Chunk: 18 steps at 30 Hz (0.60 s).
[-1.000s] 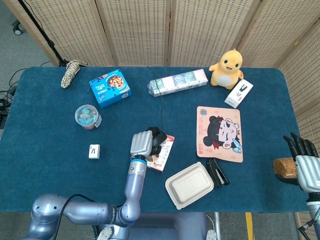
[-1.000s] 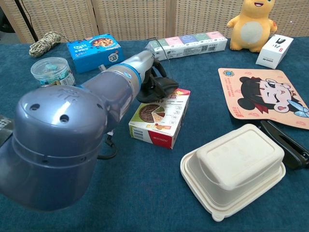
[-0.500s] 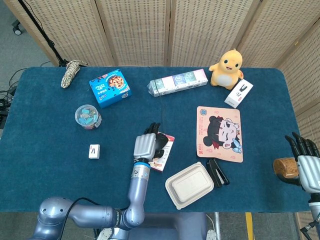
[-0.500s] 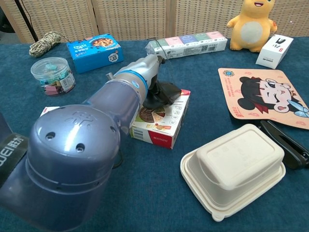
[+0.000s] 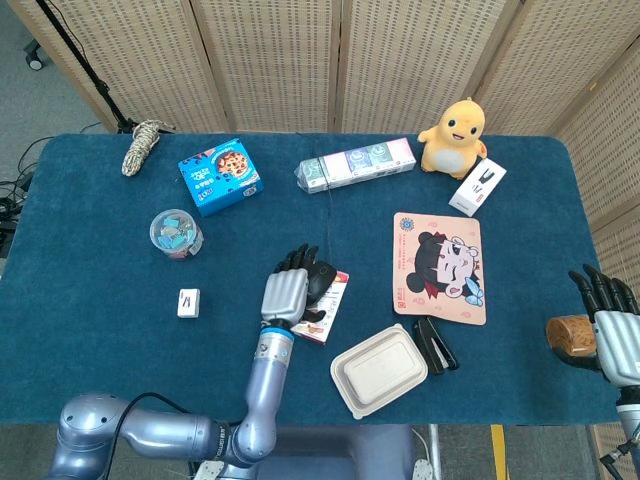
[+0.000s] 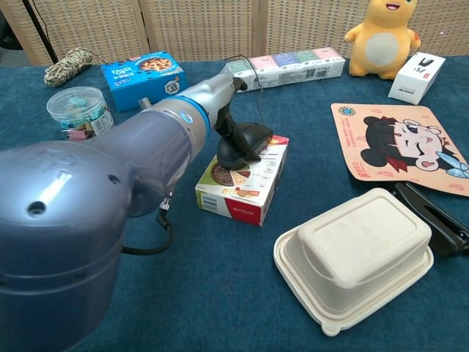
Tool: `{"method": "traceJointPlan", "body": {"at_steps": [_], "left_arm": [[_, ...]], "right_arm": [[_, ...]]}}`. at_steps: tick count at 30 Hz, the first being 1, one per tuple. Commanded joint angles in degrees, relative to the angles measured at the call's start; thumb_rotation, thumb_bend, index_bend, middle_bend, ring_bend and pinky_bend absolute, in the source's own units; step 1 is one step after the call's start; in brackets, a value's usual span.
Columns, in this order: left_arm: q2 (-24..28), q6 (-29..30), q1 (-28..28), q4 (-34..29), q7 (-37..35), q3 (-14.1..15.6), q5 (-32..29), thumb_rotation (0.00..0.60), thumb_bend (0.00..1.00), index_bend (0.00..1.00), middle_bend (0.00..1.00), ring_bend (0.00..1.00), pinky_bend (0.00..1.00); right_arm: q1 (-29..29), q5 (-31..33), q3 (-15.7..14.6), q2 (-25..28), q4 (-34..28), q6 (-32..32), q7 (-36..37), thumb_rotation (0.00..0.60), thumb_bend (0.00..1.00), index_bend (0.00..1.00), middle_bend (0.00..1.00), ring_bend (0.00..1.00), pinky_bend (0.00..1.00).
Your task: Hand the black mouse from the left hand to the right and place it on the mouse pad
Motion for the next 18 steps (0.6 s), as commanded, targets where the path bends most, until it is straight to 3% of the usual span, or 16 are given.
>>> {"method": "traceJointPlan", "body": {"at_steps": [1,5,8,13,18], "left_arm": [[4.2,1.74,2.81,-5.39,-0.28,1.02,2.16,0.6,0.12,0.0,0.0,0.0,0.0],[9.5,1.99,5.68,-10.15,-0.64,2.79,4.26,0.6,0.12,0.0,0.0,0.0,0.0],[14.4,1.22,8.54,-11.94,-2.47,6.09,8.27,0.6,0.12,0.0,0.0,0.0,0.0],[24.23,-0.85,14.98,-13.03,-10.01,12.05,16.7,0.6,0.12,0.0,0.0,0.0,0.0],[35.56,-2.53,20.84,-14.94,-16.95,15.5,21.86,0.6,0.12,0.0,0.0,0.0,0.0]], "right_arm": [[0.11,0.09,-0.04,-0.12,0.08,-0.21,-0.27,0.6,0.0,0.0,0.0,0.0,0.0],[0.36,0.44,-0.09,-0.47,0.15,-0.66,-1.15,0.6,0.0,0.0,0.0,0.0,0.0],[0.51,0.67,-0.13,-0.83,0.08,-0.85,-2.05,0.6,0.0,0.0,0.0,0.0,0.0],[0.94,0.77,-0.14,-1.74,0.47,-1.08,-3.85,0.6,0.0,0.0,0.0,0.0,0.0],[2.31,1.53,0.15,-2.85,1.42,-2.71,-6.29,0.6,0.0,0.0,0.0,0.0,0.0]]}}
